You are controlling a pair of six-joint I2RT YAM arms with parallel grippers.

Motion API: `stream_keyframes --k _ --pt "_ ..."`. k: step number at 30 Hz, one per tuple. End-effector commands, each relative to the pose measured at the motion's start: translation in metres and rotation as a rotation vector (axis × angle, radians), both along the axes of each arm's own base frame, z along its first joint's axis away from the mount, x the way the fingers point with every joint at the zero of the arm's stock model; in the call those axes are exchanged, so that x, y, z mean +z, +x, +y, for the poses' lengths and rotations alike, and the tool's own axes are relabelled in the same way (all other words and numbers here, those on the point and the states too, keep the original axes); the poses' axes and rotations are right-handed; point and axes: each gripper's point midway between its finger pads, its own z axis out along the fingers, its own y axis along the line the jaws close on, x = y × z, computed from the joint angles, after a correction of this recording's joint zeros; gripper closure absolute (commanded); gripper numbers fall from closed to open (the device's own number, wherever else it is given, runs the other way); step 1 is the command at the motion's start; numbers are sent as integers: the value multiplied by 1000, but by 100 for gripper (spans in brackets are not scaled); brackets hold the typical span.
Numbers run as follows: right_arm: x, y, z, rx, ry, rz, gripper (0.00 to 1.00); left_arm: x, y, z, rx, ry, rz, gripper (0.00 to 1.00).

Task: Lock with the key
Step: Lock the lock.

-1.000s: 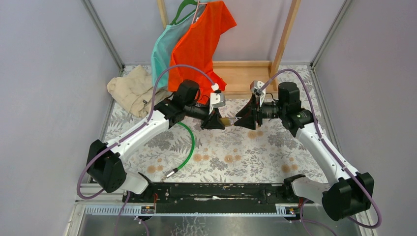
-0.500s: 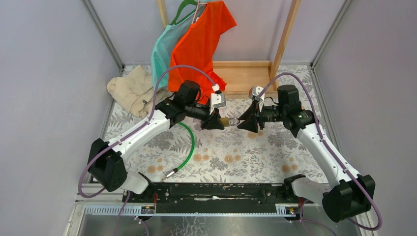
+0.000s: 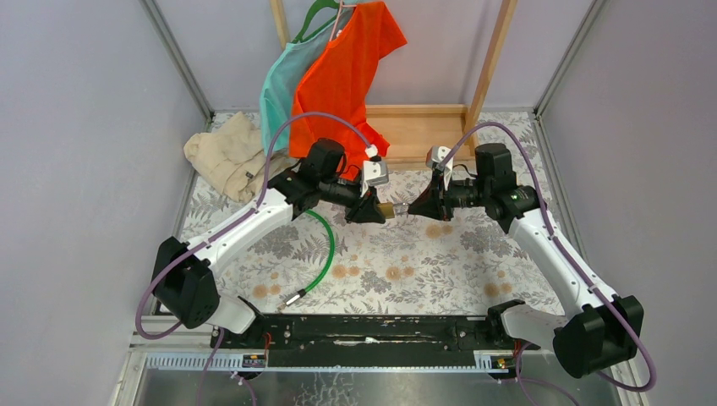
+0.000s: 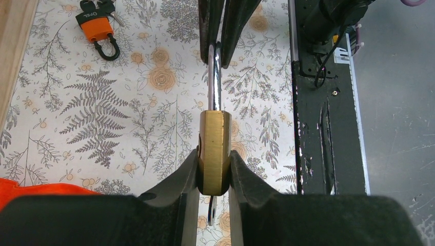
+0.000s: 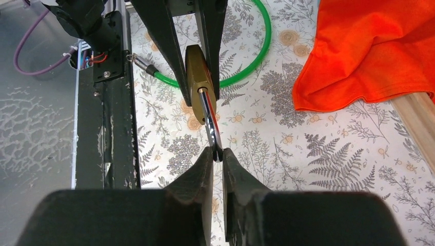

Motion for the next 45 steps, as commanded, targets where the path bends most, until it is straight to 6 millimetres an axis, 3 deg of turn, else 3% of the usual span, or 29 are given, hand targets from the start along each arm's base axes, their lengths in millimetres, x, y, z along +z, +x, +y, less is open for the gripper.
stream_keyframes --k 1,3,29,45 --pt "15 1 6 20 33 -52 94 24 1 -5 -44 -65 -65 100" --pt "15 0 8 24 40 -53 100 25 0 -5 -51 -68 -69 100" --pt "-1 -15 33 97 95 17 100 15 -11 -26 -105 -63 -55 100" --pt "-11 -26 45 151 138 79 100 41 7 -42 -120 -82 -89 100"
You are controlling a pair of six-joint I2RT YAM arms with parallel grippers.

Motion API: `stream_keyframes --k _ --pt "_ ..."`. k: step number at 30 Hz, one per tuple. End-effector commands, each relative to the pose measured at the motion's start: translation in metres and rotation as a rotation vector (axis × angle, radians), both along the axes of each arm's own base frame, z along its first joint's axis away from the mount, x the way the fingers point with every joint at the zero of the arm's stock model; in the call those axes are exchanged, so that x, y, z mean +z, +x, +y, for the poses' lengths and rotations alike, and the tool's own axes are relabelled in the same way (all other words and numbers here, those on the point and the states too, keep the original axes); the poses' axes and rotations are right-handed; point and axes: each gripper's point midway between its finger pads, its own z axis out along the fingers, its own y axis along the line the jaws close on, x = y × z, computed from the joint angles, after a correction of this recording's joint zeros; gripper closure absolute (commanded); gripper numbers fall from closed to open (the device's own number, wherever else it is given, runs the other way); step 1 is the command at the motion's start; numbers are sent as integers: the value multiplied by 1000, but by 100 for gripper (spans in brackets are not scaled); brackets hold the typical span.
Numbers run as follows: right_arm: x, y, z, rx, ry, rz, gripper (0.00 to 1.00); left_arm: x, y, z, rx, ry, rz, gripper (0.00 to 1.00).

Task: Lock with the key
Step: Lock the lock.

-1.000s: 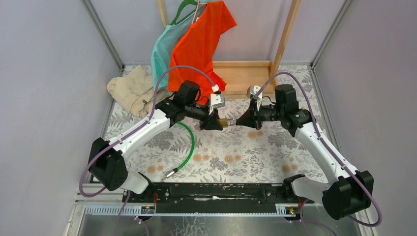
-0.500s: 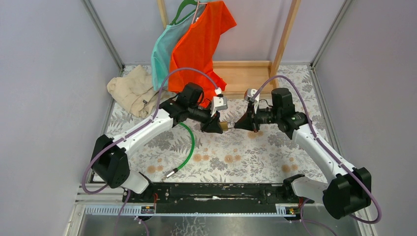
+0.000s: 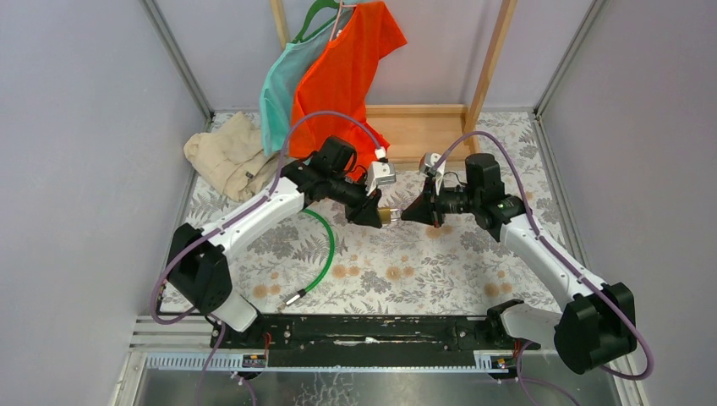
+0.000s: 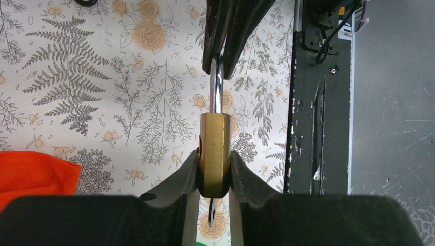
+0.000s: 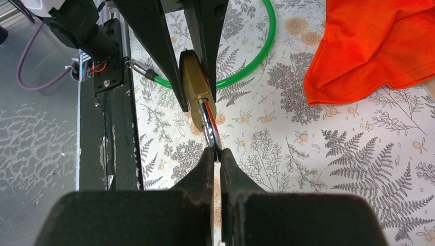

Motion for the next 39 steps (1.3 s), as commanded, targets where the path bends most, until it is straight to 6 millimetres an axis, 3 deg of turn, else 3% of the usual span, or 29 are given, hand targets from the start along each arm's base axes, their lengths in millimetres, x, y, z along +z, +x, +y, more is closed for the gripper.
stream_keyframes --k 1,16,39 --pt "21 -26 30 173 118 -14 100 65 10 -46 -128 -230 -195 100" --pt "25 -33 45 208 201 52 100 66 8 -55 -127 -248 -189 100" --pt "35 -74 61 378 234 6 100 70 13 -58 -115 -255 -203 100"
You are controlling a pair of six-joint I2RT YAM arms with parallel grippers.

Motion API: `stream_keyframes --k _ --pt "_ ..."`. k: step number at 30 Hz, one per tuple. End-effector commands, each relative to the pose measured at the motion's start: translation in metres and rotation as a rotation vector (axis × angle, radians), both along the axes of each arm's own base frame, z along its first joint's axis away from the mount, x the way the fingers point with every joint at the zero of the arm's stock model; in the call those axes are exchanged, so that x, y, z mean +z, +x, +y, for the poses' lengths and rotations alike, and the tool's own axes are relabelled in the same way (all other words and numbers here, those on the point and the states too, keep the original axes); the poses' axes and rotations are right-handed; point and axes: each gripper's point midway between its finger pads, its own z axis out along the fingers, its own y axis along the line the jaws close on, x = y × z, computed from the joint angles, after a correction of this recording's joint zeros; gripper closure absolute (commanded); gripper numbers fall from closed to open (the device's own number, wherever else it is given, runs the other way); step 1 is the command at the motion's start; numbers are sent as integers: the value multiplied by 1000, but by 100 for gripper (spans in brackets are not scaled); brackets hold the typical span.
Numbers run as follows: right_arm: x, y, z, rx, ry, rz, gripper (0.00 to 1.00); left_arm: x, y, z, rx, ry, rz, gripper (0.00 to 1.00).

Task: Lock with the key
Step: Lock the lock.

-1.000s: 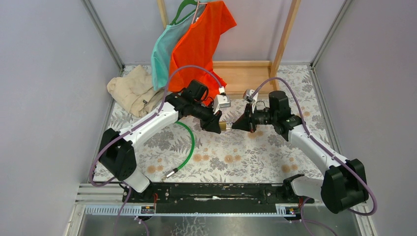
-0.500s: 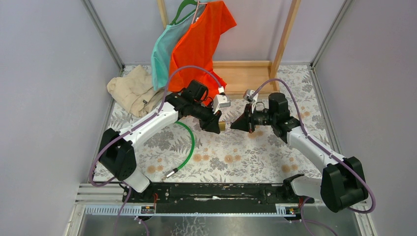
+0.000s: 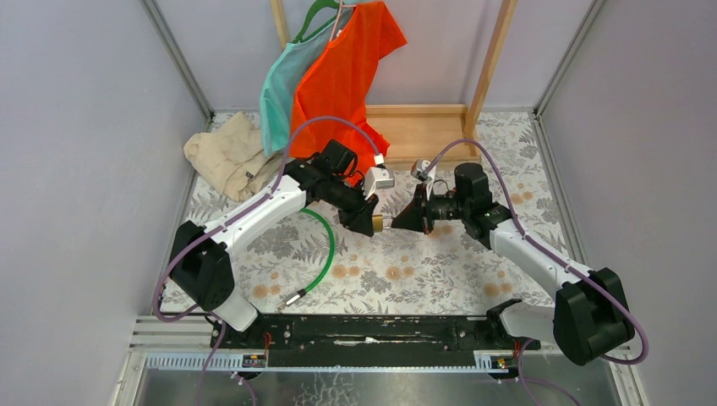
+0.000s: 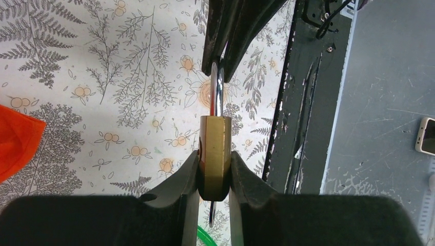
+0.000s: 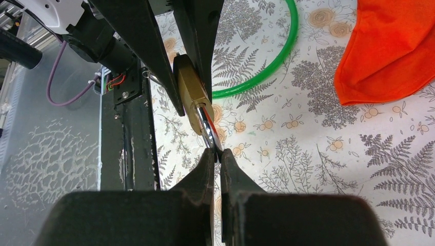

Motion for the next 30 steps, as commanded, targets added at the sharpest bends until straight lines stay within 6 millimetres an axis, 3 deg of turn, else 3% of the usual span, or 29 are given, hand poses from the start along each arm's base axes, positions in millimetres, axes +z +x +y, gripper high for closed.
stream_keyframes --k 1,22,30 --pt "56 -67 38 368 191 -130 100 90 25 -76 -160 -398 -326 100" --pt "67 -88 52 452 252 -153 100 94 25 -81 -179 -414 -324 100" --pt "66 -96 53 479 264 -160 100 106 24 -77 -215 -418 -362 100"
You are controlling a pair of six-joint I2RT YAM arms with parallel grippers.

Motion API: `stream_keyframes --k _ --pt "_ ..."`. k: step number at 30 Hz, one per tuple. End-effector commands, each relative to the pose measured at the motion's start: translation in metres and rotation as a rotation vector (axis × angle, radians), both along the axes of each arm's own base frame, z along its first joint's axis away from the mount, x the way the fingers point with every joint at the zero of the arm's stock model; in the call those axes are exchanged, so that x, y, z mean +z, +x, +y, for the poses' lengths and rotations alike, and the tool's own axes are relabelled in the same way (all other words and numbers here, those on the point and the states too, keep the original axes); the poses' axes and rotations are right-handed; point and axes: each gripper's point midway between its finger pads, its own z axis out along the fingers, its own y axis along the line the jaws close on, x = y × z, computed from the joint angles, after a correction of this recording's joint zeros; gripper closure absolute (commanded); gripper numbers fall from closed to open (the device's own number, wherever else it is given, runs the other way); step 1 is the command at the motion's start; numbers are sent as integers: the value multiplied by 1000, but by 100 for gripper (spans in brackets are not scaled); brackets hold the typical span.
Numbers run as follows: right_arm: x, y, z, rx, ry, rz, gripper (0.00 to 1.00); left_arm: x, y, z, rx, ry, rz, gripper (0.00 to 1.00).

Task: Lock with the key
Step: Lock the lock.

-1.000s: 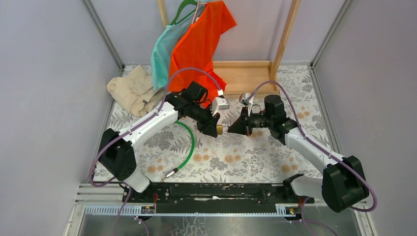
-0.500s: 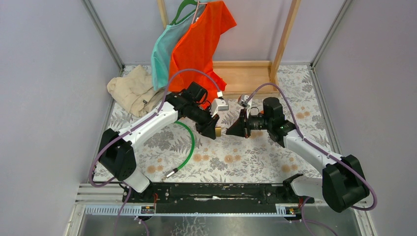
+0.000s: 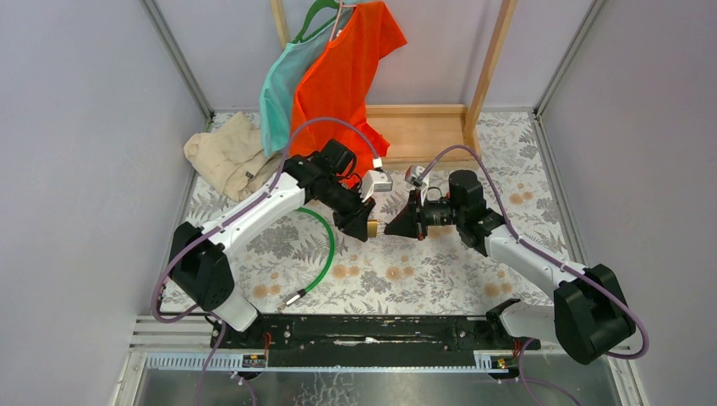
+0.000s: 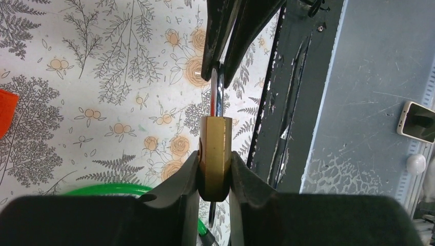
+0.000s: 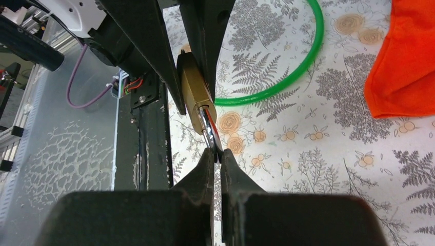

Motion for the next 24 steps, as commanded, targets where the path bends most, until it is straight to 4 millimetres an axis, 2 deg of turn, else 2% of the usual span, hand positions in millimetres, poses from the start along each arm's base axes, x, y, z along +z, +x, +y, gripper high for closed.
stream_keyframes --k 1,5,7,13,17,19,24 --pt "70 -78 35 429 228 -196 100 107 39 -89 -206 -491 -419 100" --pt "69 -74 34 415 219 -191 100 107 35 -86 -212 -495 -427 100" --pt "69 -62 28 368 202 -201 99 103 32 -80 -220 -493 -431 100" --pt "67 -28 -3 231 46 -314 76 93 28 -58 -197 -497 -445 100" --pt "70 -15 -22 161 -1 -350 57 87 27 -54 -194 -488 -450 100" --pt "69 -14 -28 145 -21 -362 53 85 27 -54 -197 -487 -445 100" --pt "70 -9 -34 122 -42 -372 53 82 27 -55 -201 -487 -428 100"
